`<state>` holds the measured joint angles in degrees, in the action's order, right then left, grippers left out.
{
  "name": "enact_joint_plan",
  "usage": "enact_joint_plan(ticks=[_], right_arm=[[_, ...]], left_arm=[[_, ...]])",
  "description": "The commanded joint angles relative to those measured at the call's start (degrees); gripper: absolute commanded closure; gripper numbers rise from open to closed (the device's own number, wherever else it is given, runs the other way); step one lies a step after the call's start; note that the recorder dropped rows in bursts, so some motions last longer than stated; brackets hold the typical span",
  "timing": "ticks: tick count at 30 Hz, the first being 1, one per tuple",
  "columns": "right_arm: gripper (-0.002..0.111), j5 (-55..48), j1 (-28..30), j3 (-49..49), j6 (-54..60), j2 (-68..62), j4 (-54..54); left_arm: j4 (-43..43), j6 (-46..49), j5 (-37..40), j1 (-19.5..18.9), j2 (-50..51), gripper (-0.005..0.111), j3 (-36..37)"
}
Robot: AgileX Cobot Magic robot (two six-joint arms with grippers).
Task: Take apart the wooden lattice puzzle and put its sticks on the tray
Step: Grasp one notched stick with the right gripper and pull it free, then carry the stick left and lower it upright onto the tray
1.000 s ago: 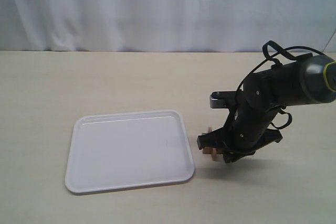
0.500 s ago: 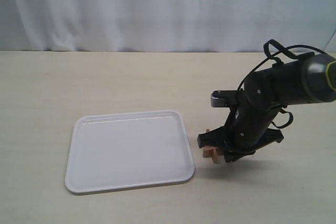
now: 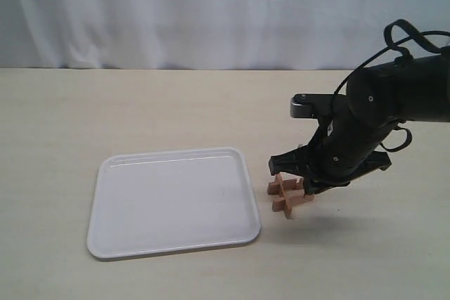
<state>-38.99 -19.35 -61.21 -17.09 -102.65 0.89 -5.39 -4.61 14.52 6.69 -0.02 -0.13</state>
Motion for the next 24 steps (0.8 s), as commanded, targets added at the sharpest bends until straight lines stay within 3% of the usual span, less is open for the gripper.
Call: enact_joint_plan(ticks=[1,16,24], right_arm=[[0.104,-1.8,-0.1,0.2,-0.3,1.9,0.0],[0.104,-1.4,-0.2,0.2,-0.1,3.2,-2.5],[0.104,-1.4,-7.9,-7.1,2.8,-0.5,-2.6]], left_arm=[[0.0,-0.2,-0.6,0.0,0.0,0.107,0.1],[0.0,-0.2,-0.6,0.0,0.0,0.107,0.1],[0.0,-0.2,-0.7,0.0,0.0,0.107,0.1]])
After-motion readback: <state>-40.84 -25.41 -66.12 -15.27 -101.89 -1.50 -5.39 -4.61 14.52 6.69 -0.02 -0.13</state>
